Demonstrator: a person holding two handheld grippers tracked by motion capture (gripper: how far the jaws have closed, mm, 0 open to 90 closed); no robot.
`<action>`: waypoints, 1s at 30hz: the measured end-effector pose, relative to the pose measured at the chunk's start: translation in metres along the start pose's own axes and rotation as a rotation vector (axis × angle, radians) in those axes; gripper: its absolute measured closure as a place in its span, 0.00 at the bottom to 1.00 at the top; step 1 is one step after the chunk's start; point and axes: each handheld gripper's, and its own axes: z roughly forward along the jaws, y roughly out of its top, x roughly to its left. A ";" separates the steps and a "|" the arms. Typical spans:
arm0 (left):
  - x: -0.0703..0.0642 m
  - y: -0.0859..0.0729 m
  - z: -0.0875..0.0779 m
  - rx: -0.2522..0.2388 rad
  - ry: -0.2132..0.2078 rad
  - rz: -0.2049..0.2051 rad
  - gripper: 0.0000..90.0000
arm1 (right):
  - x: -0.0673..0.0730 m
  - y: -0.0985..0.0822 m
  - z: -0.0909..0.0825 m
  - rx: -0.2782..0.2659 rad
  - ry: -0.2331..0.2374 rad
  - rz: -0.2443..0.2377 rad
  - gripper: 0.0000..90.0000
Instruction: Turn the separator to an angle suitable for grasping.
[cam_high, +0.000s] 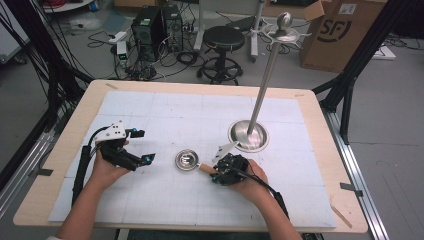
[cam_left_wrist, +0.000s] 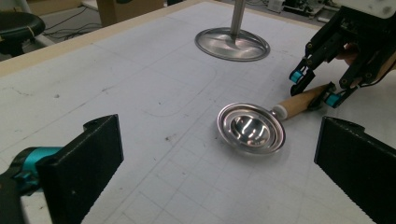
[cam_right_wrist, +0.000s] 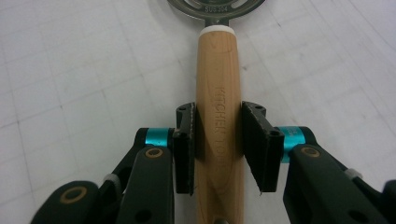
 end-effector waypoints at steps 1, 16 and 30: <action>0.000 0.000 0.000 0.002 0.001 0.006 0.02 | 0.002 0.004 0.001 -0.005 0.017 -0.009 0.74; -0.001 0.001 -0.001 -0.001 -0.005 0.007 0.02 | 0.021 0.056 0.038 -0.001 0.101 -0.110 0.69; -0.001 0.001 0.003 0.011 -0.003 0.003 0.02 | 0.008 -0.004 0.000 -0.022 0.088 0.036 0.65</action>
